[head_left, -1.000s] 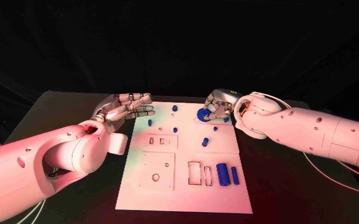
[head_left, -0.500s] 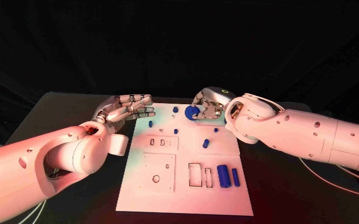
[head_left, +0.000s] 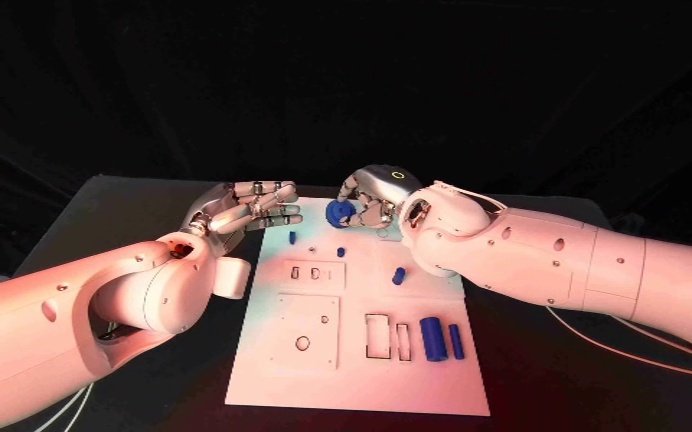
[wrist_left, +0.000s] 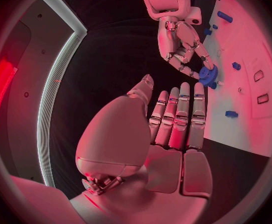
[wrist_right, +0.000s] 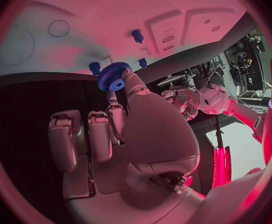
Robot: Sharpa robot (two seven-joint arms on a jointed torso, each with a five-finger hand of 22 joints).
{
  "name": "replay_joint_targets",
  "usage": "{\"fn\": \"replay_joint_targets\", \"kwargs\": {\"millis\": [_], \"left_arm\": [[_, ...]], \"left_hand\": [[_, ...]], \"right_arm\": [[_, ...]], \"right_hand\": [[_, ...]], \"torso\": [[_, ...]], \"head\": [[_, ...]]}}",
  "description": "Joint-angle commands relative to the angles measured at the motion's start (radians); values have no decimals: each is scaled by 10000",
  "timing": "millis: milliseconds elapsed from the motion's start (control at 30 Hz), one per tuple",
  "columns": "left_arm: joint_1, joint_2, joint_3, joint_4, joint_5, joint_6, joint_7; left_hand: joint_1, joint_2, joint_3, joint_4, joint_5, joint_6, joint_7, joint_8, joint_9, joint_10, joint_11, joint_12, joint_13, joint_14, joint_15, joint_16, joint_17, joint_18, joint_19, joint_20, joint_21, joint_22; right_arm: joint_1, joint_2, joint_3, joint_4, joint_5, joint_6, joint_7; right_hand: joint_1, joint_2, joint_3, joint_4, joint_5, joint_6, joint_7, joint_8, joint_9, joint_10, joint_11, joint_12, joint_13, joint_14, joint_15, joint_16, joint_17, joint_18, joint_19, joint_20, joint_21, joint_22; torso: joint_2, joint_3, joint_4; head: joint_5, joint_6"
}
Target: Assemble the parts on the task board
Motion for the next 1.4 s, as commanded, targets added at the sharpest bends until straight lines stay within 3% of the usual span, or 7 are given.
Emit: {"fn": "replay_joint_targets", "kwargs": {"millis": [33, 667, 800, 900, 1000, 1100, 1400], "left_arm": [[11, 34, 9, 22, 8, 183, 38], [11, 49, 9, 19, 8, 194, 30], [11, 47, 9, 17, 8, 192, 29], [11, 45, 9, 14, 8, 193, 24], [12, 45, 9, 14, 8, 195, 19], [12, 43, 9, 14, 8, 196, 11], [12, 24, 9, 14, 8, 187, 0]], "left_hand": [[22, 52, -7, -54, -14, -7, 48, -33, -15, -45, 48, -53, -9, -16, 59, -31, 16, 132, 18, 32, -43, -11], [22, 52, -7, -54, -14, -7, 48, -33, -15, -45, 48, -53, -9, -16, 59, -31, 16, 132, 18, 32, -43, -11], [22, 52, -7, -54, -14, -7, 48, -33, -15, -45, 48, -53, -9, -16, 59, -31, 16, 132, 18, 32, -43, -11], [22, 52, -7, -54, -14, -7, 48, -33, -15, -45, 48, -53, -9, -16, 59, -31, 16, 132, 18, 32, -43, -11], [22, 52, -7, -54, -14, -7, 48, -33, -15, -45, 48, -53, -9, -16, 59, -31, 16, 132, 18, 32, -43, -11], [22, 52, -7, -54, -14, -7, 48, -33, -15, -45, 48, -53, -9, -16, 59, -31, 16, 132, 18, 32, -43, -11], [22, 52, -7, -54, -14, -7, 48, -33, -15, -45, 48, -53, -9, -16, 59, -31, 16, 132, 18, 32, -43, -11]], "right_arm": [[-60, 205, -9, -258, -335, 18, -48], [-236, 663, -57, -878, -244, 629, -149], [-243, 708, -59, -962, -170, 634, -168], [-252, 749, -62, -1004, -100, 567, -119], [-256, 772, -65, -1026, -19, 527, -53], [-258, 784, -67, -1045, 120, 551, 2], [-259, 744, -72, -1048, 404, 786, 74]], "right_hand": [[-75, 15, 75, 3, 18, 112, -18, 8, 7, 53, 19, 25, 244, 885, -80, 45, 1958, -176, 933, -69, 51, 2497], [-278, -142, 138, 123, -94, 25, 33, -170, -52, -110, 59, -152, 62, 866, -56, 9, 1881, -142, 841, -65, -40, 2388], [-448, -264, 129, 225, -134, -191, 125, -364, -119, -266, 138, -308, -96, 849, 4, -21, 1820, -117, 769, -26, -110, 2307], [-641, -400, 69, 338, -523, -439, 213, -583, -188, -425, 226, -460, -258, 833, 78, -51, 1761, -96, 710, 39, -172, 2240], [-822, -512, -27, 469, -619, -819, 332, -877, -285, -543, 332, -565, -374, 829, 164, -61, 1745, -86, 682, 108, -202, 2210], [-1147, -631, -262, 796, -1145, -1154, 446, -1186, -382, -592, 446, -590, -413, 829, 266, -61, 1748, -85, 679, 203, -210, 2207], [-1240, -535, -461, 1178, -920, -848, 449, -1233, -356, -444, 465, -399, -217, 839, 303, -42, 1791, -94, 711, 278, -183, 2248]], "torso": [[-4, 6, -3], [-9, 8, -10], [-8, 6, -18], [0, 12, -18], [-9, 8, -14], [-10, 7, -11], [-8, 6, -22]], "head": [[17, -21], [41, -42], [51, -40], [64, -40], [59, -41], [56, -45], [69, -31]]}}
